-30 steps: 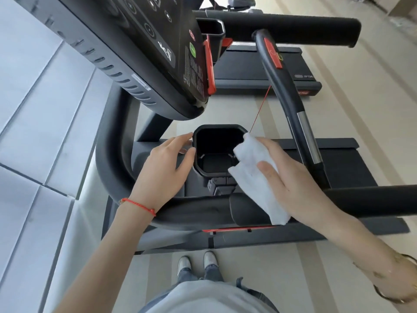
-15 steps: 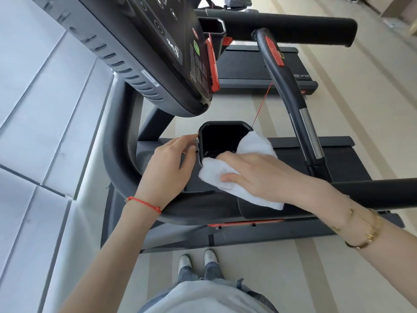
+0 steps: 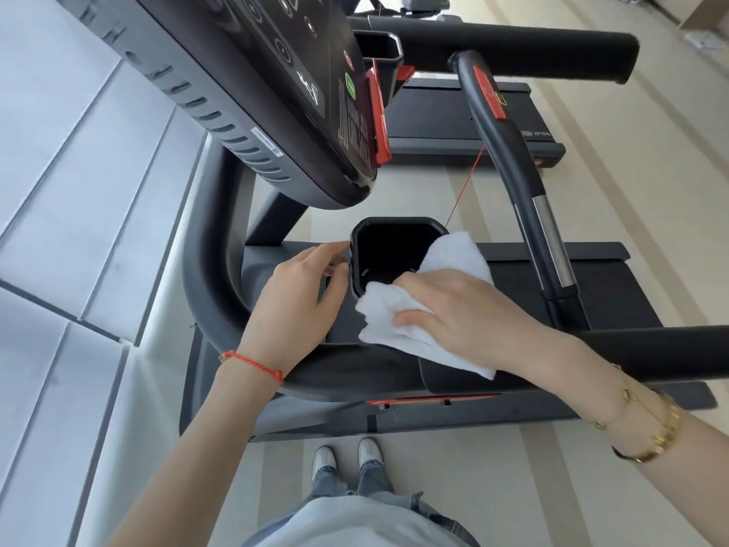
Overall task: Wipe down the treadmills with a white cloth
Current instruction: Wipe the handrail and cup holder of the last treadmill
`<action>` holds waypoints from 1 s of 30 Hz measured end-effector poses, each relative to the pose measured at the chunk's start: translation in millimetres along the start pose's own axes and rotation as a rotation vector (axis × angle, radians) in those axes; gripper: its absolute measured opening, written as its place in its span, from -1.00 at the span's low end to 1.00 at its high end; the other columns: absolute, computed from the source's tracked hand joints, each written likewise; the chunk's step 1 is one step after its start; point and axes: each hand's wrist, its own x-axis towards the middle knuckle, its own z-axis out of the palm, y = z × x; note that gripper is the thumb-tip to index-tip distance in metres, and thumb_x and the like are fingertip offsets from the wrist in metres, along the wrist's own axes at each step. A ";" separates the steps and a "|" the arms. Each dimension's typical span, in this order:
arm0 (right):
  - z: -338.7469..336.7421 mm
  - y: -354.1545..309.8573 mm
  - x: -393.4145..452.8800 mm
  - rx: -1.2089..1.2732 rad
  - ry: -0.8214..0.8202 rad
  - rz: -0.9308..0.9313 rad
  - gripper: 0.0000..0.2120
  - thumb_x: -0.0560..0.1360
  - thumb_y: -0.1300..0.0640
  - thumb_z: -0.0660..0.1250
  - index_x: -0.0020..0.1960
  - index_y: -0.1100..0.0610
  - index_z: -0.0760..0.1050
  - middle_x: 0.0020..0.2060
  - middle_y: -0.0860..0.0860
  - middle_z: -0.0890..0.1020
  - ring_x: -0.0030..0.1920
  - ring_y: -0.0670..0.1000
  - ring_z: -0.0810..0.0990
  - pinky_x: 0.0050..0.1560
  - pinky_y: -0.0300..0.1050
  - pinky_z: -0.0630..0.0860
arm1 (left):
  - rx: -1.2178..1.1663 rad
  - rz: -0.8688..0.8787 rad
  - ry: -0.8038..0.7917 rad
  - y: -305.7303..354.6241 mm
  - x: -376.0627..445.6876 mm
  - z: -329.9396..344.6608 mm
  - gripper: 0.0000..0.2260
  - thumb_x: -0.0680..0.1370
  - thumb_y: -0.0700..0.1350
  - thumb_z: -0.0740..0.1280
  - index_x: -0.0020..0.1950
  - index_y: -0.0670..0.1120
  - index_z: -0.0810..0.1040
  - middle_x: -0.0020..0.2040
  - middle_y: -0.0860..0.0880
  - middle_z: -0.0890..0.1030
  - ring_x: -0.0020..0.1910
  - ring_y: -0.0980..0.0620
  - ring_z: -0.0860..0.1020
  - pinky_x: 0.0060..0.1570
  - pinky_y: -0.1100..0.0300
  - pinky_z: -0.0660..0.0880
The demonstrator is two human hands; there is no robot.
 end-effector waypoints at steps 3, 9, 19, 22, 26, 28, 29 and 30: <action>-0.1 9.3 -13.6 0.139 0.094 0.049 -0.72 0.62 0.04 0.19 0.30 0.07 0.40 0.37 -0.08 0.37 0.40 -0.17 0.23 0.19 -0.28 0.19 | 0.016 -0.013 0.001 1.8 -0.2 -0.6 -0.69 0.62 -0.07 0.21 0.36 -0.02 0.49 0.12 0.08 0.63 0.10 0.14 0.58 0.10 0.03 0.53; 10.2 18.1 -10.4 0.379 0.145 0.244 -0.44 0.62 -0.14 0.04 0.55 -0.11 -0.08 0.52 -0.32 -0.22 0.51 -0.22 -0.05 0.37 -0.14 0.11 | 0.068 -0.039 0.008 7.6 2.1 2.1 -0.63 0.61 0.04 0.23 0.40 0.00 0.45 0.15 0.10 0.61 0.11 0.13 0.57 0.12 0.08 0.53; -5.5 49.1 44.7 0.387 0.112 0.283 -0.44 0.63 0.10 0.20 0.54 0.06 0.03 0.48 0.02 0.23 0.41 0.03 0.28 0.24 -0.19 0.18 | 0.098 -0.101 0.036 14.1 8.2 14.2 -0.55 0.59 0.07 0.26 0.45 -0.06 0.41 0.18 0.03 0.61 0.15 0.07 0.56 0.12 0.09 0.53; -2.0 50.0 33.0 0.463 0.092 0.240 -0.38 0.61 0.12 0.21 0.55 0.05 -0.05 0.50 0.00 0.17 0.41 -0.04 0.21 0.31 -0.20 0.13 | 0.105 -0.113 0.030 13.3 9.0 15.8 -0.54 0.58 0.08 0.25 0.46 -0.05 0.41 0.17 0.01 0.61 0.14 0.04 0.57 0.13 0.11 0.53; -19.0 57.3 57.0 0.254 0.008 0.155 -0.51 0.62 0.11 0.19 0.50 0.09 0.12 0.42 0.02 0.32 0.33 0.04 0.36 0.25 -0.11 0.30 | 0.123 -0.086 0.030 12.8 10.5 16.0 -0.54 0.58 0.07 0.24 0.44 -0.09 0.43 0.14 -0.03 0.62 0.08 0.01 0.59 0.07 0.12 0.55; -30.3 58.3 76.2 0.131 -0.066 0.098 -0.62 0.62 0.07 0.20 0.42 0.07 0.27 0.26 0.05 0.49 0.20 0.10 0.45 0.17 0.02 0.39 | 0.124 -0.077 0.036 13.0 10.2 15.9 -0.55 0.58 0.07 0.25 0.41 -0.09 0.44 0.08 -0.02 0.63 0.02 0.02 0.60 0.03 0.10 0.57; -33.1 57.8 84.8 0.073 -0.099 0.063 -0.66 0.62 0.05 0.20 0.37 0.06 0.31 0.13 0.05 0.55 0.12 0.13 0.49 0.11 0.07 0.42 | 0.122 -0.075 0.040 13.3 10.1 16.0 -0.57 0.58 0.08 0.24 0.40 -0.08 0.46 0.05 -0.01 0.63 -0.01 0.02 0.60 0.02 0.09 0.57; -33.5 55.8 92.2 0.011 -0.116 0.024 -0.70 0.62 0.02 0.21 0.32 0.07 0.34 -0.01 0.03 0.56 0.03 0.14 0.50 0.02 0.07 0.43 | 0.119 -0.069 0.044 13.4 10.2 15.9 -0.58 0.58 0.08 0.24 0.38 -0.07 0.47 0.02 0.00 0.63 -0.03 0.03 0.60 0.00 0.07 0.58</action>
